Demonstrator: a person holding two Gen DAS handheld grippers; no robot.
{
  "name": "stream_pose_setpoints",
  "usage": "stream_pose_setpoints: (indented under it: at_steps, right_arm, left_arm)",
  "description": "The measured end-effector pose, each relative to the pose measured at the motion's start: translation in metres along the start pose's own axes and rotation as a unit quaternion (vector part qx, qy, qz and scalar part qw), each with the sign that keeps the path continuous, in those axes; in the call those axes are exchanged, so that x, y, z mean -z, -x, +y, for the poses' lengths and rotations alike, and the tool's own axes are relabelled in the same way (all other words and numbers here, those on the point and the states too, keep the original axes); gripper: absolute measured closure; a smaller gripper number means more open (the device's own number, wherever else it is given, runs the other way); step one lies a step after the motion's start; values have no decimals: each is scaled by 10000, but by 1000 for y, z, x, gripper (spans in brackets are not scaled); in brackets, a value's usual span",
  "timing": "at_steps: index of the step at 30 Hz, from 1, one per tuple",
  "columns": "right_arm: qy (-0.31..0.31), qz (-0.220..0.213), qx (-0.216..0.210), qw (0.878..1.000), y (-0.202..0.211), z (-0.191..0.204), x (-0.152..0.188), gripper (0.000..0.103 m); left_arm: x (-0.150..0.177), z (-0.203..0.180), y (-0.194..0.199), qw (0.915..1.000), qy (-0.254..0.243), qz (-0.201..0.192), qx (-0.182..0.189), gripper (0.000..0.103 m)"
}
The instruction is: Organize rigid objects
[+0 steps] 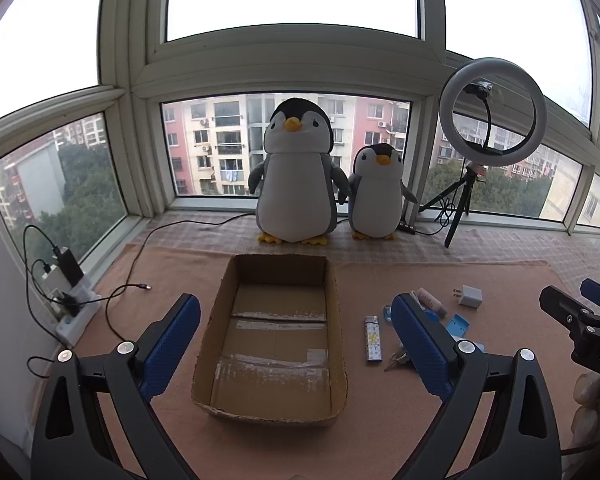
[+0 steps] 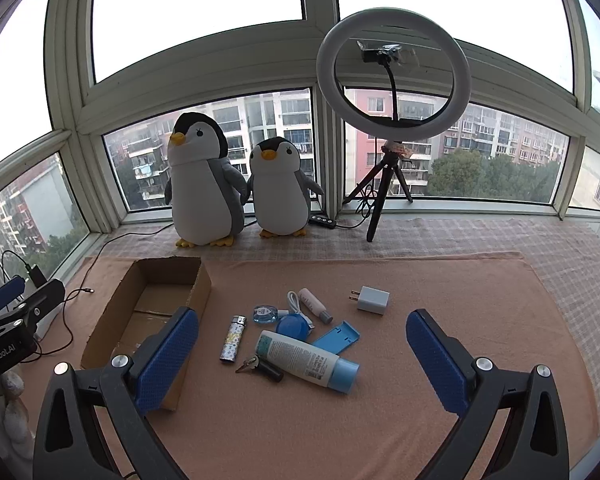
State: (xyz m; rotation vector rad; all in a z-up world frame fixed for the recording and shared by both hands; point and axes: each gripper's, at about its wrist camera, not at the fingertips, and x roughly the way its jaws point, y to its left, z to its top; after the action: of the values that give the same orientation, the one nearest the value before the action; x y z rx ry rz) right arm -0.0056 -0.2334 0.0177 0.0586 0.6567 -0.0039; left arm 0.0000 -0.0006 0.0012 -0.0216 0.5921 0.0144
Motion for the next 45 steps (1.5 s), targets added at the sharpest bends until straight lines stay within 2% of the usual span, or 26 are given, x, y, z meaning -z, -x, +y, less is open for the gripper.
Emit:
stream_pose_setpoints:
  at_steps: [45]
  right_arm:
    - [-9,127,-40,9999,-3,4,3,0]
  left_arm:
    - [2,-2,-2,10000,-29,9,27,6]
